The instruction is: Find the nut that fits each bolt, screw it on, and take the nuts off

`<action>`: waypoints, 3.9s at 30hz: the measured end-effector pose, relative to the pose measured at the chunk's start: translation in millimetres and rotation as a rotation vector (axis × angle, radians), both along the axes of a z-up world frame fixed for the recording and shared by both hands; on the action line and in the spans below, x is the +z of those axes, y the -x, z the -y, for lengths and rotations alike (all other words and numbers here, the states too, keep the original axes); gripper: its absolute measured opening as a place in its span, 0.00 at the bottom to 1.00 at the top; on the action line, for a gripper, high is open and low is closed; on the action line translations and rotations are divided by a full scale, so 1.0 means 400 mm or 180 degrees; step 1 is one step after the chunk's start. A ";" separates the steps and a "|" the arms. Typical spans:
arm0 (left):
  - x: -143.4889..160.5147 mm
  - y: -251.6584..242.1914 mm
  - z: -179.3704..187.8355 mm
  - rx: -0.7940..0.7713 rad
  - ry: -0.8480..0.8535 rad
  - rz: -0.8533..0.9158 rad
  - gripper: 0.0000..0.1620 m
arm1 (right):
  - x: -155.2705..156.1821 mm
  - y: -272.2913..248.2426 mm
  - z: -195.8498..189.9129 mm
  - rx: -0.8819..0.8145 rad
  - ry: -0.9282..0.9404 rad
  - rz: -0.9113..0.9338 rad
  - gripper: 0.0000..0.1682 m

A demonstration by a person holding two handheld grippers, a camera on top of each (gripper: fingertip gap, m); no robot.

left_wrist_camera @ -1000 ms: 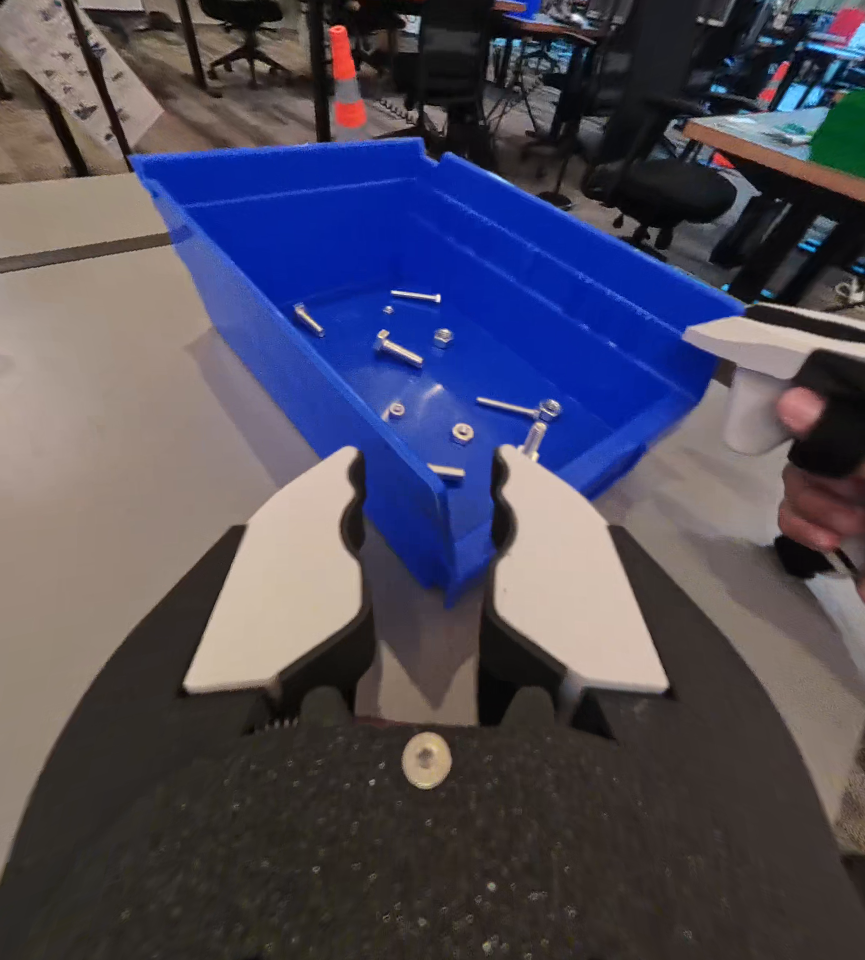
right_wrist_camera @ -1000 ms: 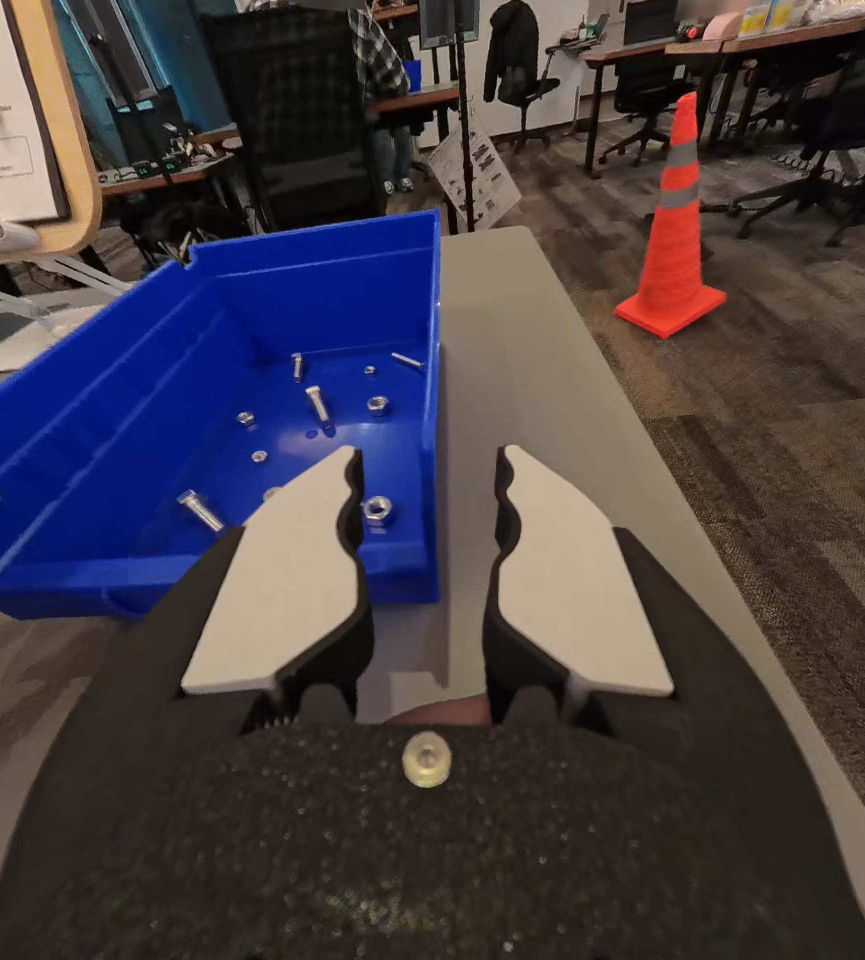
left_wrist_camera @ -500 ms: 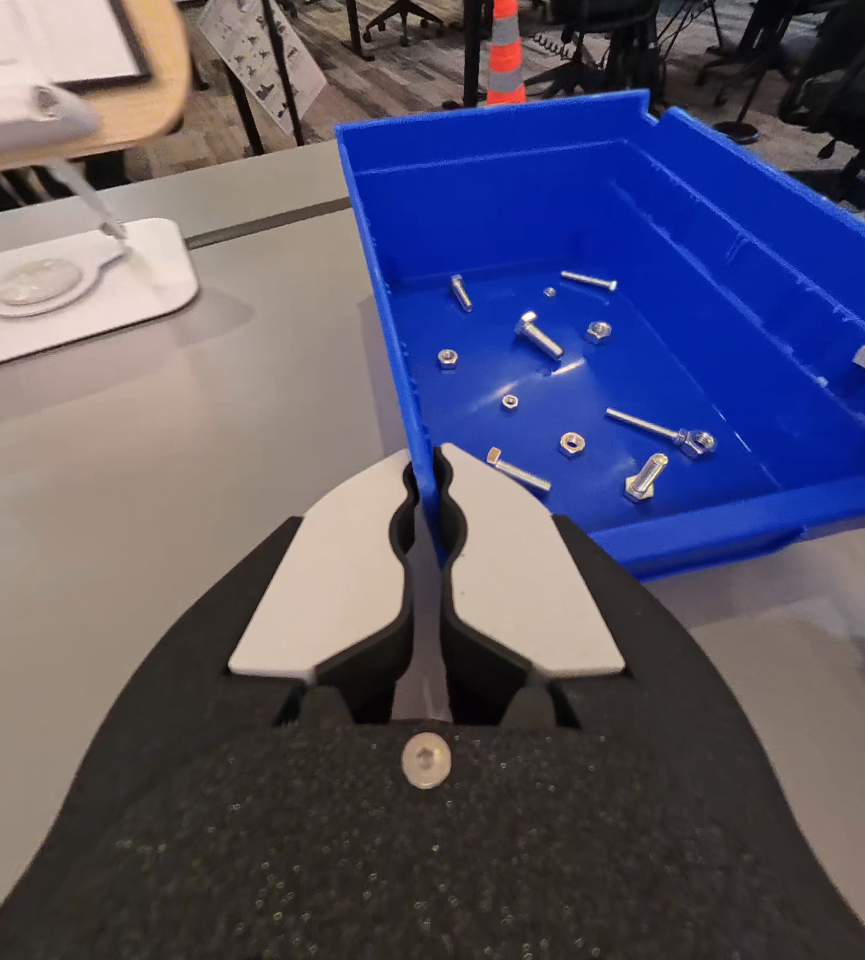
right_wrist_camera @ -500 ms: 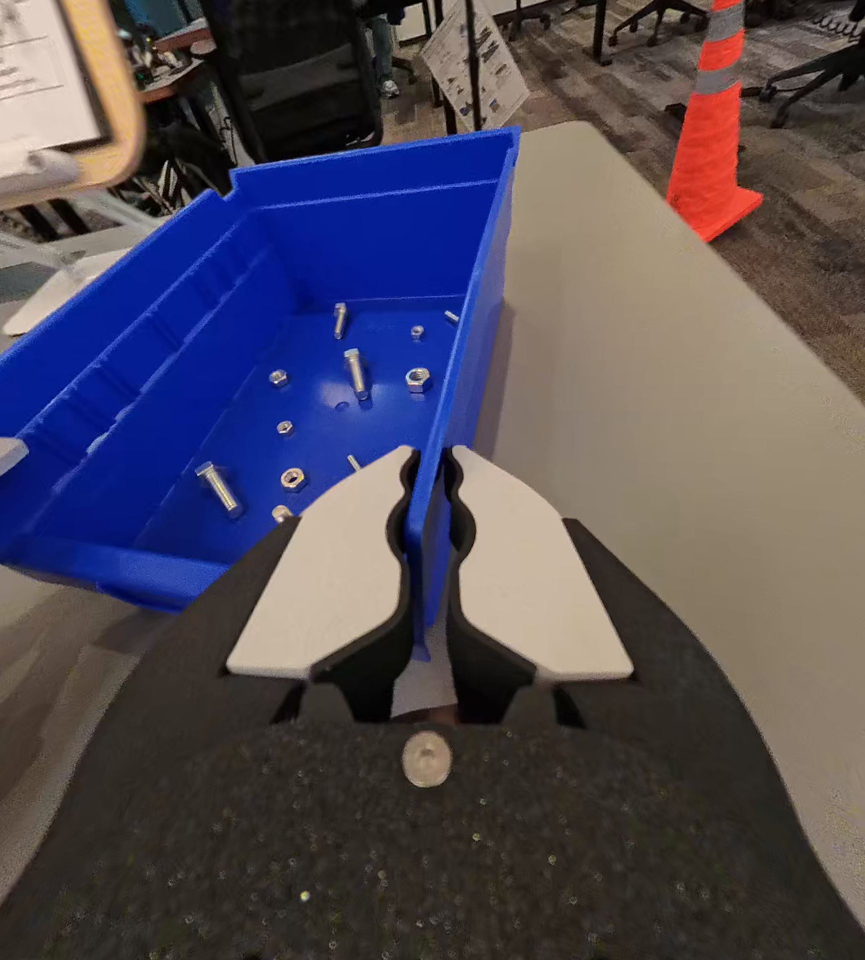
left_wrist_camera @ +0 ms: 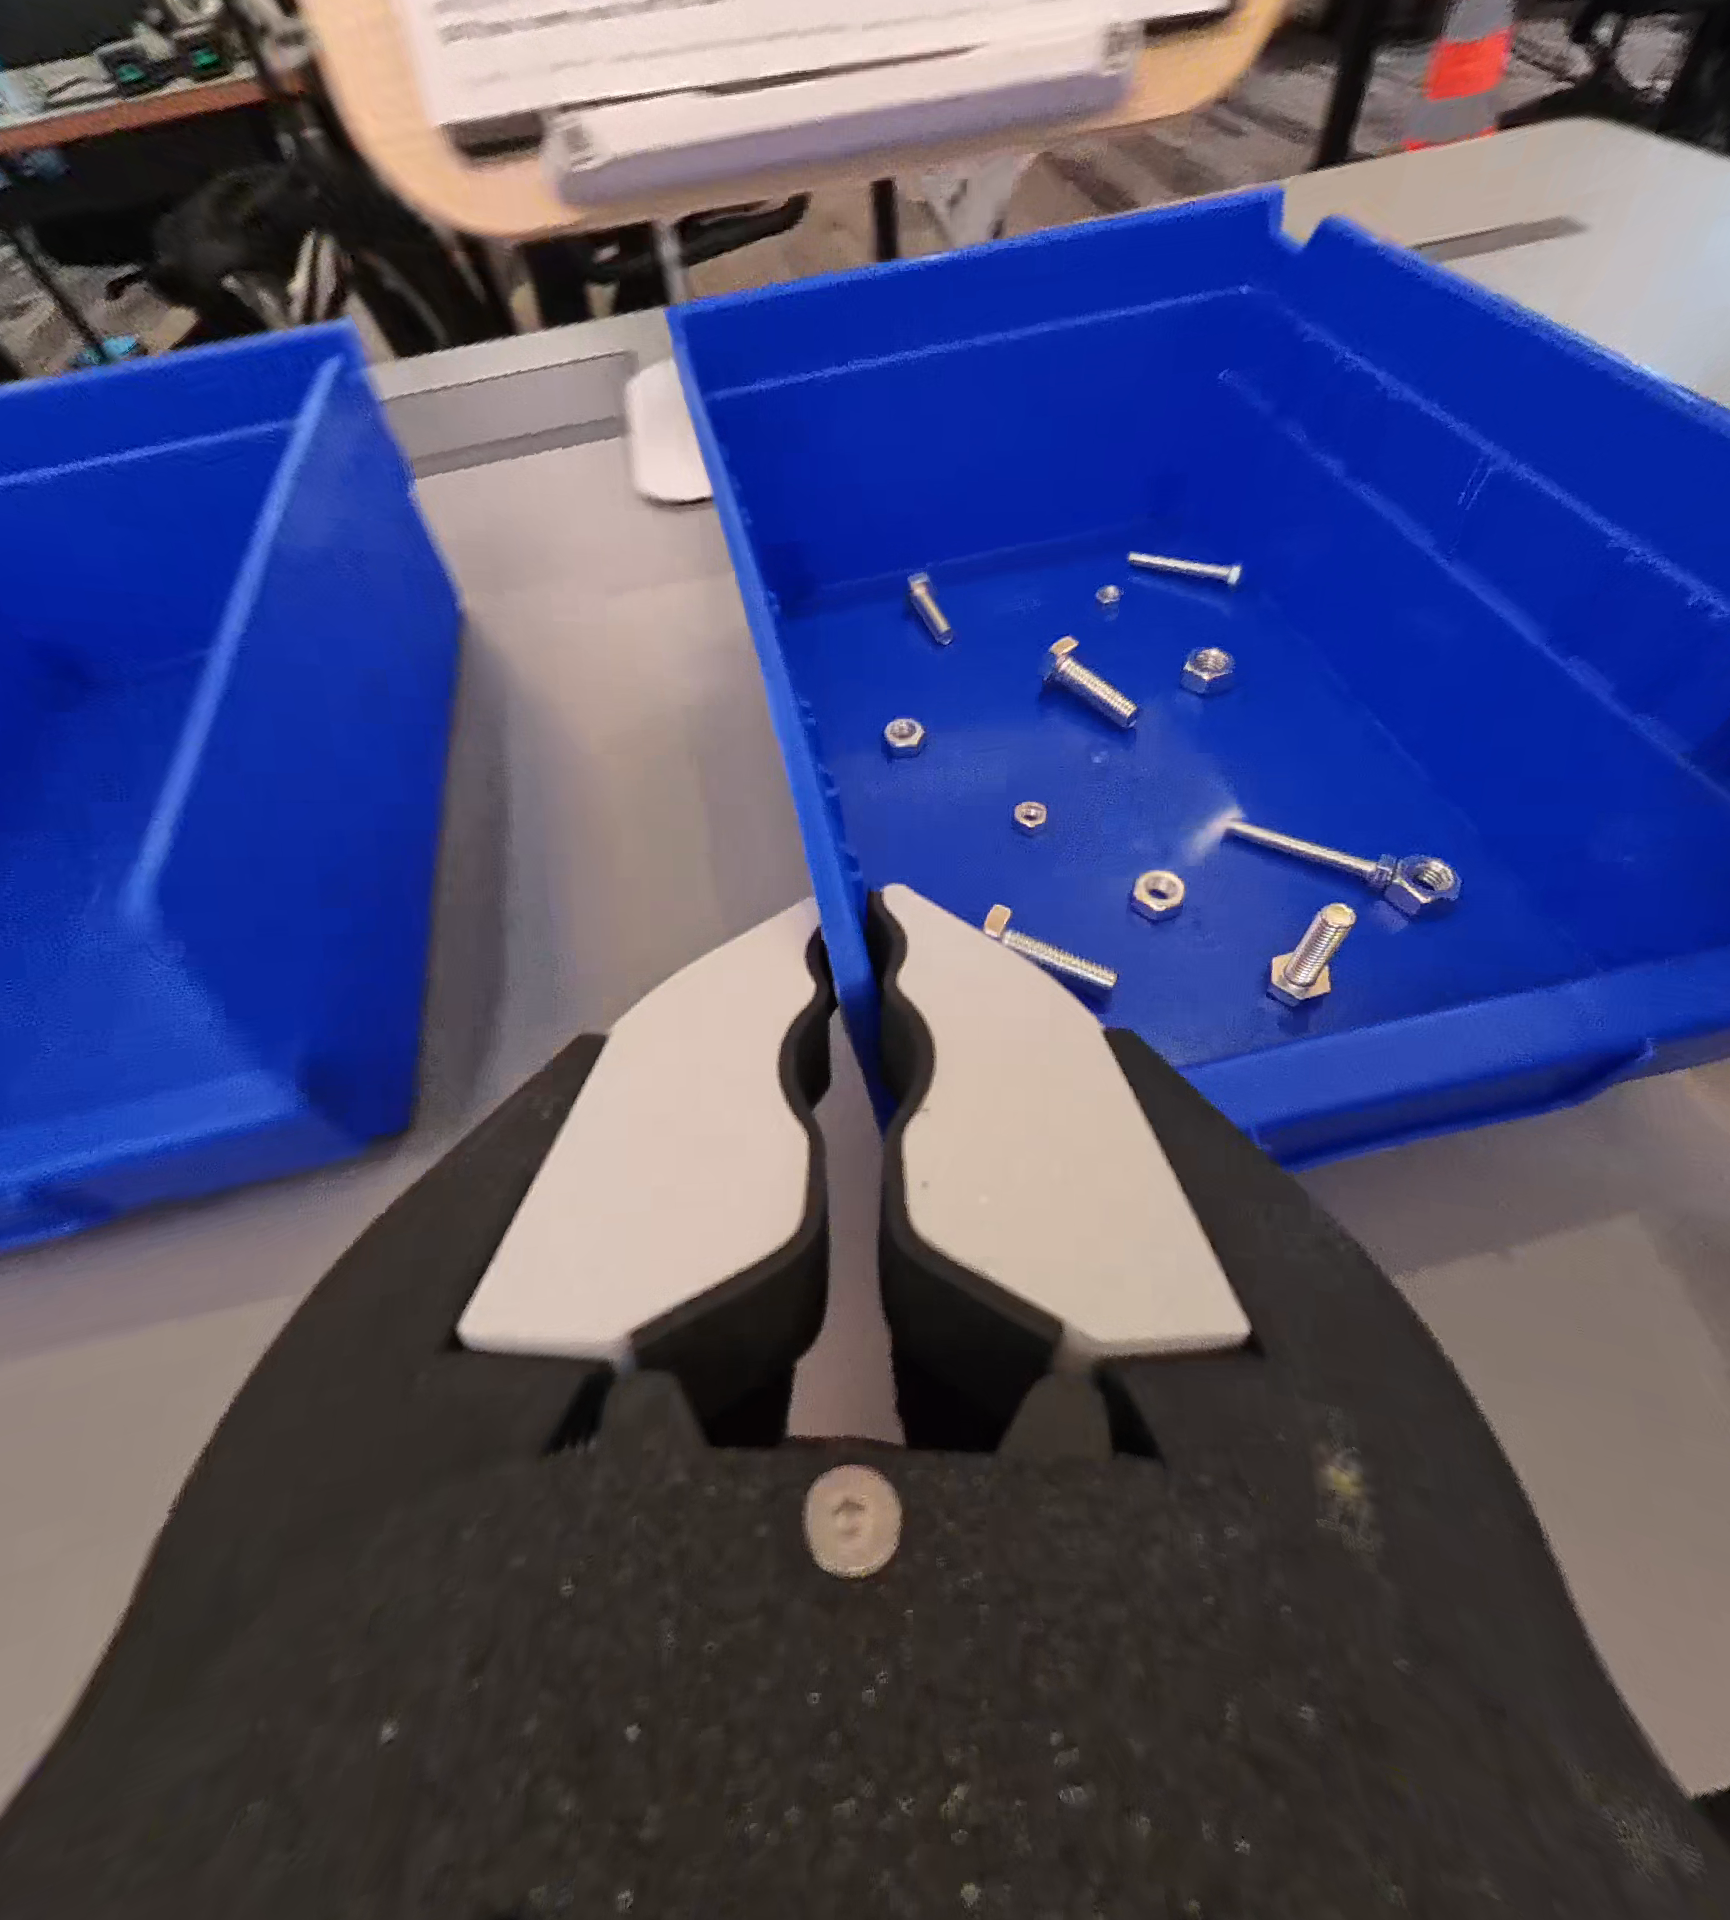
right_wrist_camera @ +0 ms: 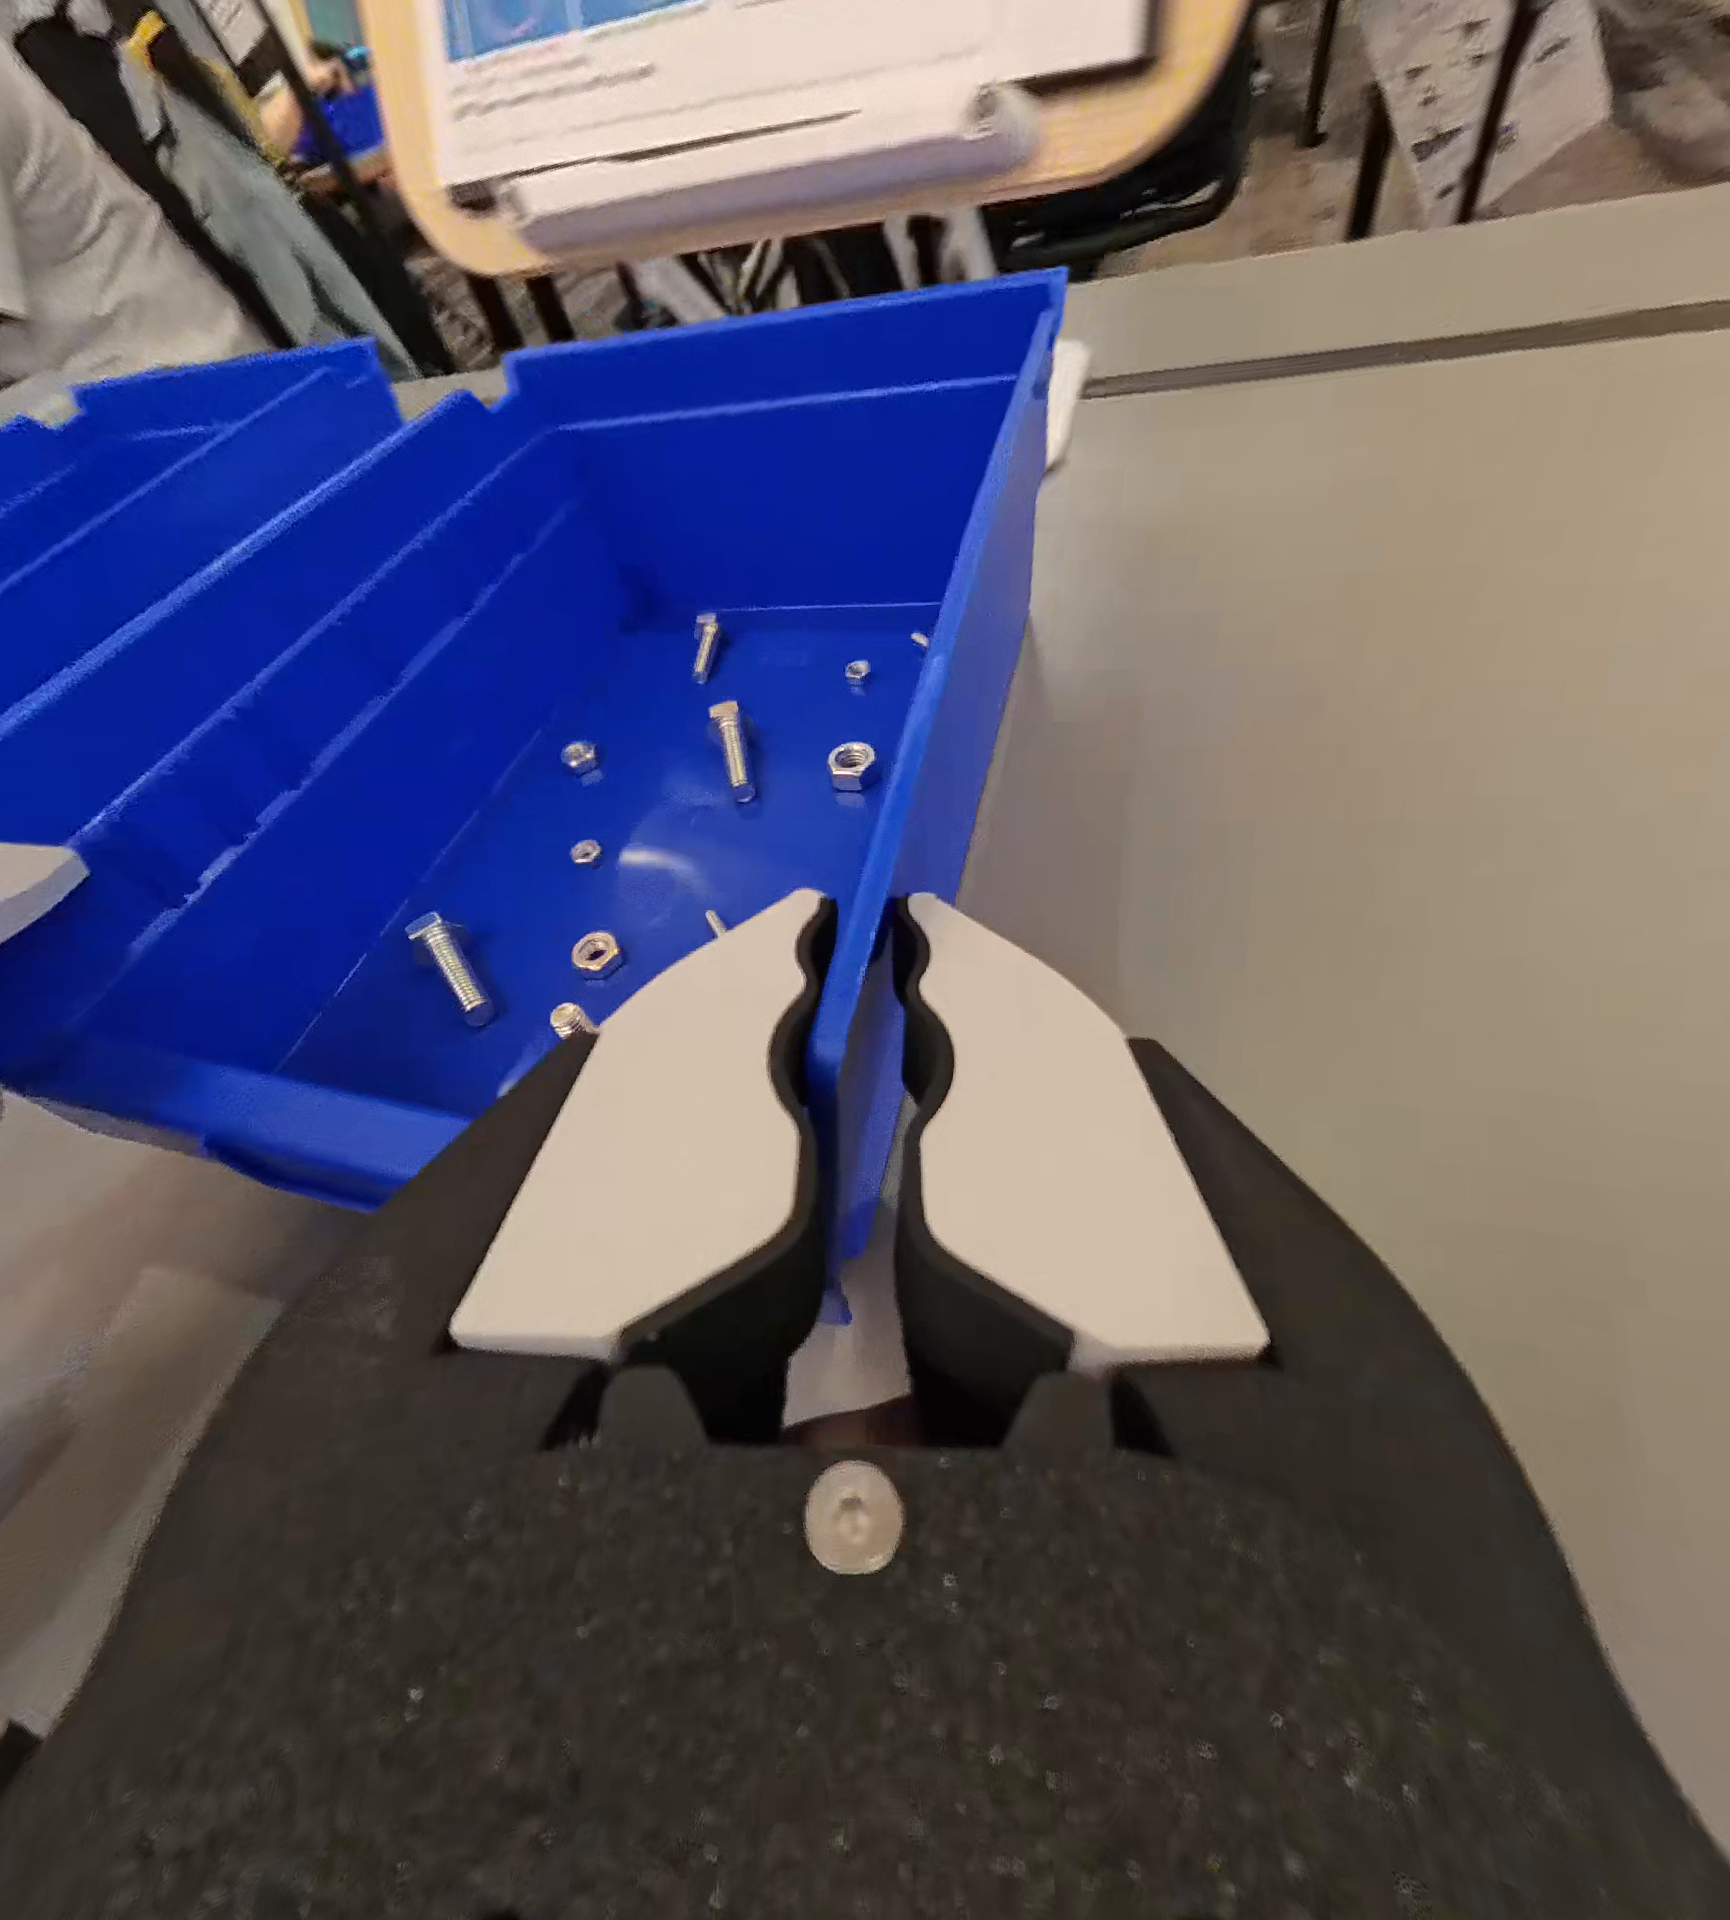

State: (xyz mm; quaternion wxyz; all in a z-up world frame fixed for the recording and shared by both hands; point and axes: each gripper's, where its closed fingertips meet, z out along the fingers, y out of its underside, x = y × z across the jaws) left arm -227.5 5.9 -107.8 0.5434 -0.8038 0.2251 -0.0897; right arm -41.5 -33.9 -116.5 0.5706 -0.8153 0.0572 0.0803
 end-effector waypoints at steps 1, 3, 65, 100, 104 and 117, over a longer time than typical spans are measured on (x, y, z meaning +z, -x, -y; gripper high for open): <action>-0.003 0.032 -0.007 0.0073 0.0005 0.0031 0.02 | 0.001 0.030 -0.017 0.0049 0.0008 0.0019 0.06; -0.007 0.084 -0.018 0.0185 0.0007 0.0084 0.02 | 0.000 0.080 -0.044 0.0134 0.0018 0.0038 0.06; 0.138 0.715 0.132 0.1149 -0.0169 0.0030 0.03 | 0.132 0.719 -0.032 0.1050 -0.0431 0.0682 0.03; -0.043 -0.869 0.070 -0.1167 0.0592 0.0092 0.16 | -0.022 -0.840 0.109 -0.0927 0.0316 0.0322 0.02; 0.031 -0.770 0.177 -0.1683 0.0727 0.0364 0.28 | 0.043 -0.851 0.158 -0.1282 0.0266 0.0500 0.20; 0.057 0.116 -0.053 0.0054 0.0473 0.0282 0.33 | 0.081 0.089 -0.039 0.0403 -0.0193 0.1036 0.19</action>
